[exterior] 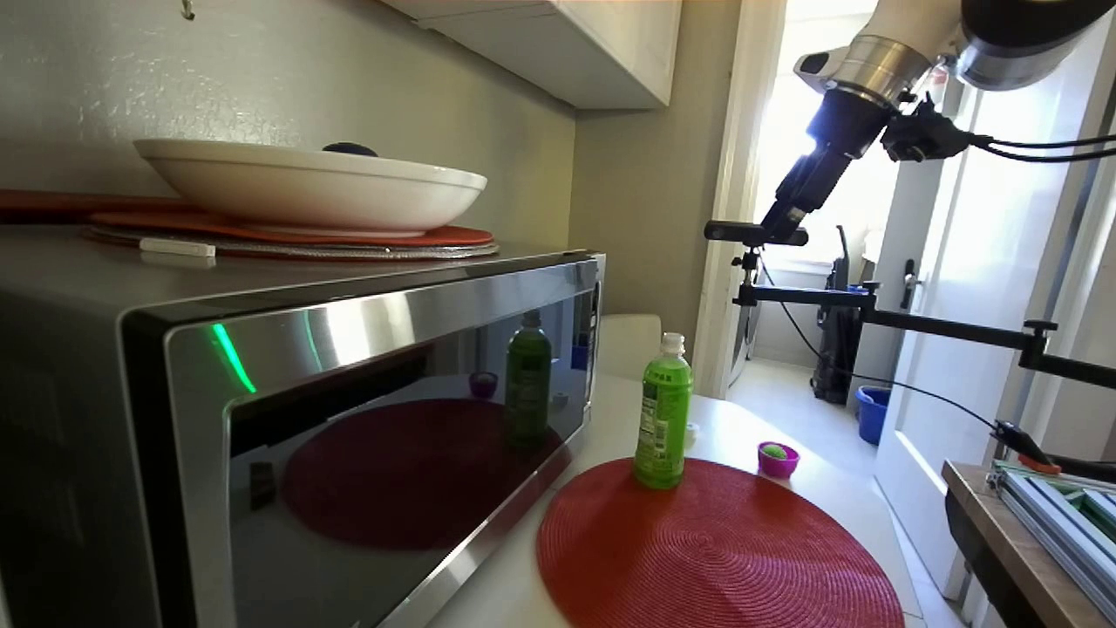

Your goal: Place the green bottle on the microwave

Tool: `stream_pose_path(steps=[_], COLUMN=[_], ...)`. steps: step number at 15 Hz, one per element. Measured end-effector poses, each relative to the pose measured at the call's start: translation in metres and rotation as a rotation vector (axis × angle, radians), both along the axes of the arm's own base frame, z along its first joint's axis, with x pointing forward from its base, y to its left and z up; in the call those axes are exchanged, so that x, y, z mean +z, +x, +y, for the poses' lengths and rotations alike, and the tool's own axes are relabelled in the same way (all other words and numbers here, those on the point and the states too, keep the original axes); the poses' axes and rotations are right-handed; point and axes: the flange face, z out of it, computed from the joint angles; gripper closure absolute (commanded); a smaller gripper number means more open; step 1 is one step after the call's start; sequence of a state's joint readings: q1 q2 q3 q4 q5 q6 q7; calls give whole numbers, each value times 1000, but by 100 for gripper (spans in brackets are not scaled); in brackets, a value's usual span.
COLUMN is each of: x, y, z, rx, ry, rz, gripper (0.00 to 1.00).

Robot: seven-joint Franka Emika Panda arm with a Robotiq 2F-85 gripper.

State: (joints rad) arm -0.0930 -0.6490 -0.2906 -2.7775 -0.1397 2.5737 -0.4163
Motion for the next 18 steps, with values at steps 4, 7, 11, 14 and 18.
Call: stream_pose_path(steps=[4, 7, 11, 14, 18], x=[-23, -36, -54, -72, -86], y=[12, 19, 28, 35, 43], z=[9, 19, 23, 24, 26], rx=[-18, -25, -41, -45, -43], ry=[7, 7, 5, 5, 3], rz=[51, 76, 82, 85, 77], gripper=[0, 0, 0, 0, 0])
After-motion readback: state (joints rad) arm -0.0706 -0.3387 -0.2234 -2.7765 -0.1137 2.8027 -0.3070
